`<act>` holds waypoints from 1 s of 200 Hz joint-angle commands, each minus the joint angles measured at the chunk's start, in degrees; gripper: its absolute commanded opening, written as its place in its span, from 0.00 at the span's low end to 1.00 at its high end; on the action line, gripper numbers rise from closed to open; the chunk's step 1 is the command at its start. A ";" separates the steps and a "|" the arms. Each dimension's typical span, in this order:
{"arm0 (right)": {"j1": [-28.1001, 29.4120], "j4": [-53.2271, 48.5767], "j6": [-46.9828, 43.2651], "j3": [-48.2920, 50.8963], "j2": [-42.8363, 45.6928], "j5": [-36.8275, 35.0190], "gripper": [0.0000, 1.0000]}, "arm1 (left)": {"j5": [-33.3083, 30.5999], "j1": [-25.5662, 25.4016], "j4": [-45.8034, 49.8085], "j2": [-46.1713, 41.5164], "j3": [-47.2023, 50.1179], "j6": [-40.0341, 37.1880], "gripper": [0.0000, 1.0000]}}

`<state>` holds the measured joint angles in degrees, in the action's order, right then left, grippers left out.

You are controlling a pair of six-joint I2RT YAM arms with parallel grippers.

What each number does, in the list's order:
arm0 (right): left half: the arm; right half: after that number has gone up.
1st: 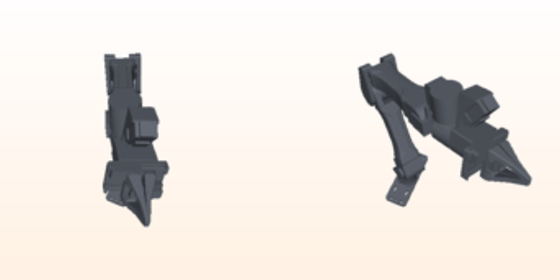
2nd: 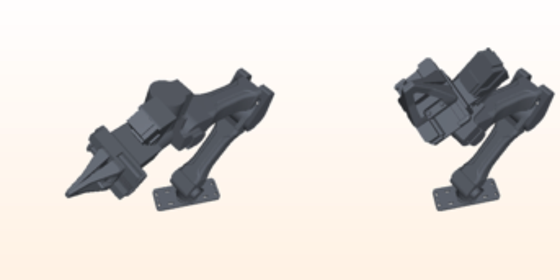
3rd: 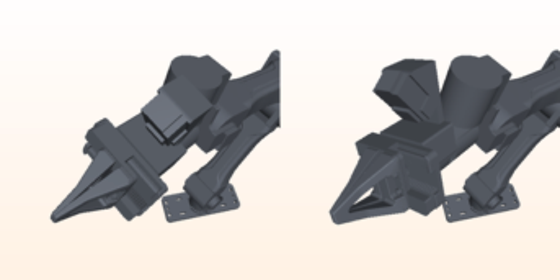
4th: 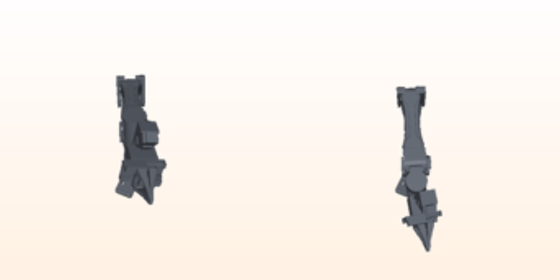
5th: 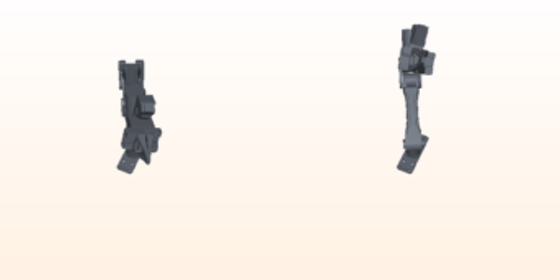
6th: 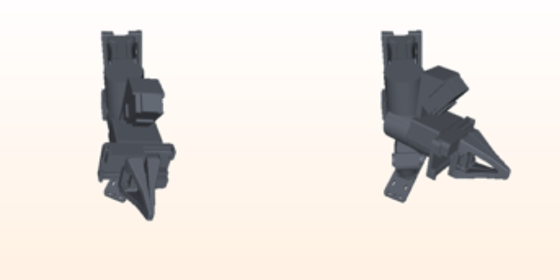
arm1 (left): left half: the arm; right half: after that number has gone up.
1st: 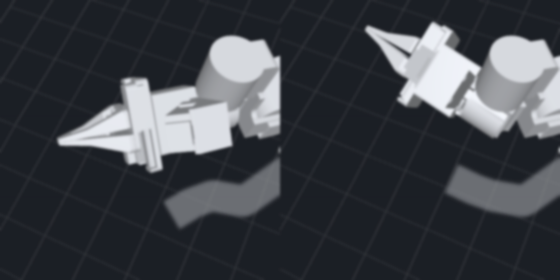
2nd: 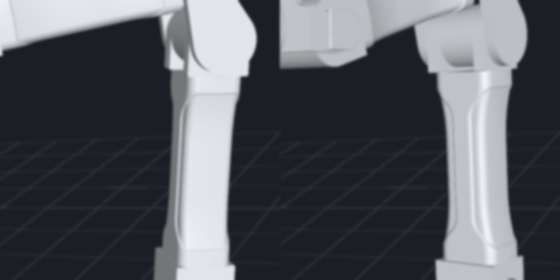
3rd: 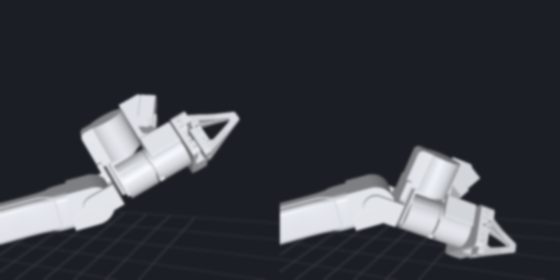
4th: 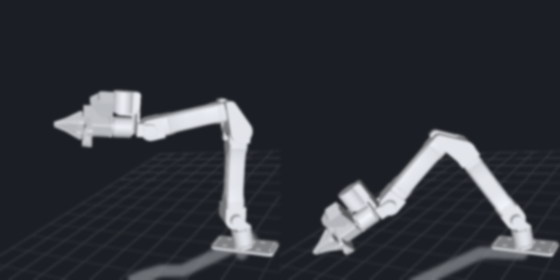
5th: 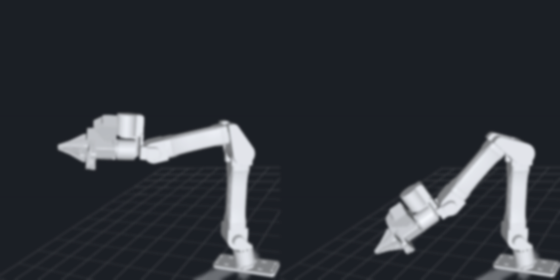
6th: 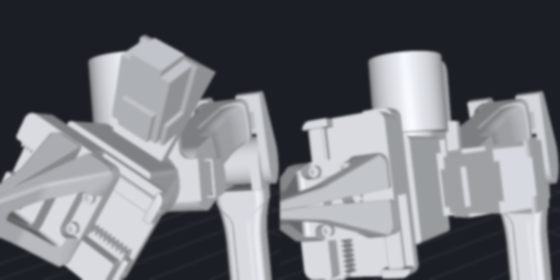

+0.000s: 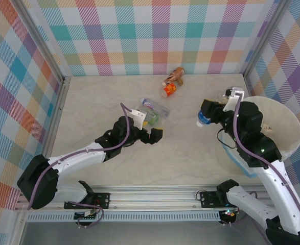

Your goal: Put the plastic bottles in the bin

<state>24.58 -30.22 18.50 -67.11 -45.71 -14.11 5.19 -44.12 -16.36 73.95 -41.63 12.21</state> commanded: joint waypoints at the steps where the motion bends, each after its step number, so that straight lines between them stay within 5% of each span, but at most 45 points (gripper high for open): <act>1: -2.01 1.16 -2.54 -4.67 1.38 0.48 0.50 | -1.59 -0.07 -0.86 -0.41 0.41 0.19 1.00; 65: -4.88 -2.17 -15.19 -10.51 2.06 -22.83 0.50 | -3.26 0.00 -0.51 -1.48 1.38 0.10 1.00; 111: -8.25 -9.68 -13.33 -10.19 1.69 -24.88 0.48 | -6.81 0.09 -0.03 -1.88 1.90 1.00 1.00; 135: -14.57 -13.68 -9.73 -9.34 -0.94 -18.75 0.49 | -9.52 0.43 0.49 -1.87 1.90 2.08 1.00; 200: -43.11 -12.84 -1.48 -2.28 -4.54 12.80 0.52 | -12.72 1.79 1.84 -4.14 4.11 5.03 1.00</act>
<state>-11.03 -43.00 12.53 -71.55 -49.39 -17.04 -4.91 -43.29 -15.07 71.75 -39.29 15.25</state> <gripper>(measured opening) 0.601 0.999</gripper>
